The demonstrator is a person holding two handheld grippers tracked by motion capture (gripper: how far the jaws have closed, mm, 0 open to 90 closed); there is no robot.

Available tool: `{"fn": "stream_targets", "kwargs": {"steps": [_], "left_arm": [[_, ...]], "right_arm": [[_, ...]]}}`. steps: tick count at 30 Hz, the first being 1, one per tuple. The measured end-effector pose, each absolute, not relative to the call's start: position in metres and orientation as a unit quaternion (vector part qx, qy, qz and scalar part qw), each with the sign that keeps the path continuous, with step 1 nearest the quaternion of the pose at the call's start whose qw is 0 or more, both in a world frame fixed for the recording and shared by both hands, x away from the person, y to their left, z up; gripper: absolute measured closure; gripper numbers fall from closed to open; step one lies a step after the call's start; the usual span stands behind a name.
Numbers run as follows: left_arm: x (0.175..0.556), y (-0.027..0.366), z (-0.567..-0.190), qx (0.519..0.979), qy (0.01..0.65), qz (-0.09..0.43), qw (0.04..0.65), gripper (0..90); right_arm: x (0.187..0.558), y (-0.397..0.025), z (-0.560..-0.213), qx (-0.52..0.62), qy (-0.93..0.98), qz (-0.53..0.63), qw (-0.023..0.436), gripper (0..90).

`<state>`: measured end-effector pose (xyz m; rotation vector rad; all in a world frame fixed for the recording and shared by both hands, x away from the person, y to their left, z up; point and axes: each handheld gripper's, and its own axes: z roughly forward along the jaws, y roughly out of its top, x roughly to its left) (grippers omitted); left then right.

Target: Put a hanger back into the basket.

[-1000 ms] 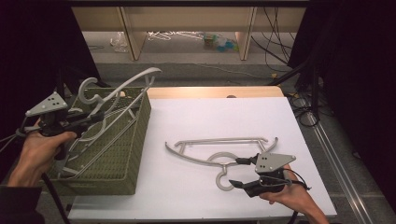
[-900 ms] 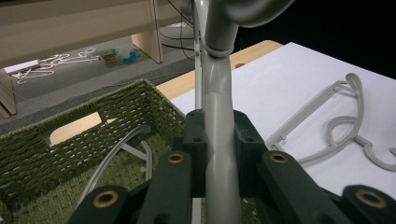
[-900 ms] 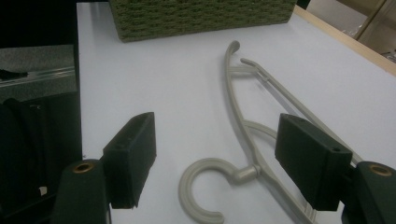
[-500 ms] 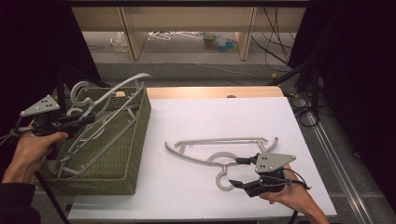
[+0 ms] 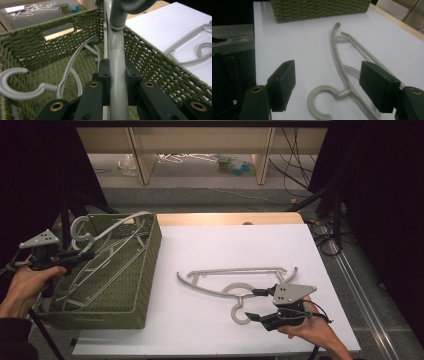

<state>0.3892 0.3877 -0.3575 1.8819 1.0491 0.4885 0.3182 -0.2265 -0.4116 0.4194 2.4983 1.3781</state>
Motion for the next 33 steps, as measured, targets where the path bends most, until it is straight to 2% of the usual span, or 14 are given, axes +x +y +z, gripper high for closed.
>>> {"fn": "stream_targets", "kwargs": {"steps": [11, 15, 26, 33], "left_arm": [[0.400, 0.379, -0.369, 0.775, 0.438, 0.179, 0.419, 78.8], [0.404, 0.374, -0.374, 0.792, 0.436, 0.177, 0.390, 78.8], [0.413, 0.377, -0.407, 0.780, 0.479, 0.155, 0.372, 77.9], [0.413, 0.382, -0.409, 0.762, 0.505, 0.177, 0.365, 76.1]], "right_arm": [[0.318, -0.226, -0.411, 0.142, 0.859, 0.475, 0.128, 30.3], [0.318, -0.226, -0.411, 0.142, 0.860, 0.474, 0.127, 30.3], [0.318, -0.226, -0.411, 0.141, 0.860, 0.475, 0.126, 30.3], [0.318, -0.226, -0.412, 0.143, 0.861, 0.472, 0.124, 30.3]]}}
